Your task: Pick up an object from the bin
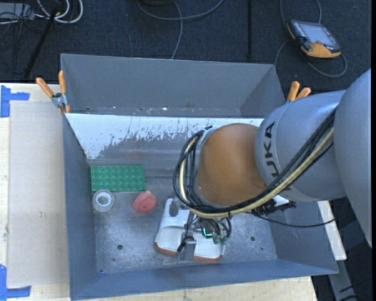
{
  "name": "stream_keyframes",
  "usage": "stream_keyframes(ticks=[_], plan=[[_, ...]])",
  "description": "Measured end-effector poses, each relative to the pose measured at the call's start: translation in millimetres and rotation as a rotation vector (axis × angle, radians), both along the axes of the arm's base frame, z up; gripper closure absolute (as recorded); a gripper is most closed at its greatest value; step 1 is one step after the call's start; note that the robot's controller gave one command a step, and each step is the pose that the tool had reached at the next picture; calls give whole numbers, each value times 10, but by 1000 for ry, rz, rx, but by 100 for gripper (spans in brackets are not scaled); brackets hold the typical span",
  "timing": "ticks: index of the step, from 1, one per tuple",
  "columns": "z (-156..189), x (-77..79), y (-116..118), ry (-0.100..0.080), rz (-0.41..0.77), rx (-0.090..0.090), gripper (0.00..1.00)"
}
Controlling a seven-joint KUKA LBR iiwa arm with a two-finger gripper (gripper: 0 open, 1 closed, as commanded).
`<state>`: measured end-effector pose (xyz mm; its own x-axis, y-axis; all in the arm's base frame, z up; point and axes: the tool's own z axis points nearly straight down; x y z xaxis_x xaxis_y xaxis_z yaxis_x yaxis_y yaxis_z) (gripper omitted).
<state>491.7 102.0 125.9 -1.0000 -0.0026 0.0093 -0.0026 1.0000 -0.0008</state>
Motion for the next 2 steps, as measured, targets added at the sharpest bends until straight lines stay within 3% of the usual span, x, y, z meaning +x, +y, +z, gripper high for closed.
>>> stream_keyframes(ticks=[1,2], plan=[[-573,218,104,-8,276,3,0],[-558,234,100,-13,272,4,100]])
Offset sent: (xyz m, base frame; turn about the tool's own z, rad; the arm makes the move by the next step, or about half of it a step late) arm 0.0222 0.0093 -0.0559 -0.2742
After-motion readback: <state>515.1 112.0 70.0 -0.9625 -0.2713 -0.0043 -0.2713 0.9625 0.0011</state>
